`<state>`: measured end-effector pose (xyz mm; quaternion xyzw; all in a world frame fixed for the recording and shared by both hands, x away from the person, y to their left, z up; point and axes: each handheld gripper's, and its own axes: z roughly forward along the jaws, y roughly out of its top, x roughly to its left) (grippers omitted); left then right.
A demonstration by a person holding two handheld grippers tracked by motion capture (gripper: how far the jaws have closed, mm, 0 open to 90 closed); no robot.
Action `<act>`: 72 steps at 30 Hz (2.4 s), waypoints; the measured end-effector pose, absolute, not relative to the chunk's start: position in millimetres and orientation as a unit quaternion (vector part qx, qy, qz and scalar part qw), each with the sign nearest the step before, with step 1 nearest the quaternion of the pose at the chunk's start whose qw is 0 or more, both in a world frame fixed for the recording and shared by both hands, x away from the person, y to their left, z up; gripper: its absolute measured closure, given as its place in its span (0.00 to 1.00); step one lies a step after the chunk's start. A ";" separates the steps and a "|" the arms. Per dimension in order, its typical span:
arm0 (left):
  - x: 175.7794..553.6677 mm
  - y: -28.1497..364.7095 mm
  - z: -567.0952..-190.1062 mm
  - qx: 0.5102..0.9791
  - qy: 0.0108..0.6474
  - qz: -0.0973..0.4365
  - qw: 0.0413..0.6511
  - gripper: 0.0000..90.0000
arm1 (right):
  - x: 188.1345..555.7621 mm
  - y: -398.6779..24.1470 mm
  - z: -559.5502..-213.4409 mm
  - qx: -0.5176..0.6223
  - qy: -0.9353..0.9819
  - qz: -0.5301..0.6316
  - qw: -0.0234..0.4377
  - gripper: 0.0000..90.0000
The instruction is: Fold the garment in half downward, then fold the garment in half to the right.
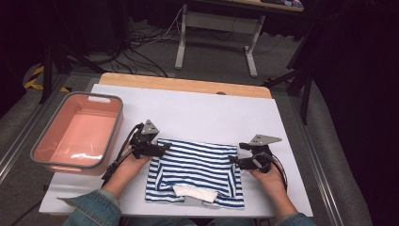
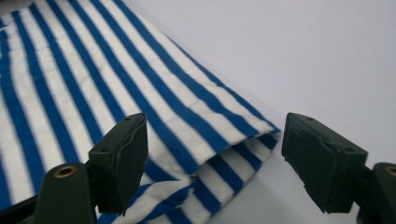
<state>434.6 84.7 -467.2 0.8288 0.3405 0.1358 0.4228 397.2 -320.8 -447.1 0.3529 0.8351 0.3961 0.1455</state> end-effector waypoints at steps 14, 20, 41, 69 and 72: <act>442.8 86.6 -474.6 0.841 0.354 0.123 0.391 0.68 | 423.8 -319.8 -455.8 0.377 0.841 0.360 0.143 0.75; 441.8 88.4 -469.3 0.837 0.369 0.109 0.390 0.96 | 424.3 -321.3 -450.0 0.375 0.846 0.356 0.134 0.97; 470.5 77.9 -465.2 0.813 0.371 0.138 0.427 0.93 | 459.5 -326.3 -438.7 0.391 0.833 0.340 0.192 0.85; 465.3 92.2 -434.4 0.809 0.339 0.118 0.466 0.11 | 397.9 -244.5 -394.7 0.278 0.830 0.458 0.155 0.30; 465.3 91.9 -433.3 0.806 0.339 0.117 0.470 0.10 | 395.7 -236.8 -395.5 0.269 0.833 0.460 0.148 0.29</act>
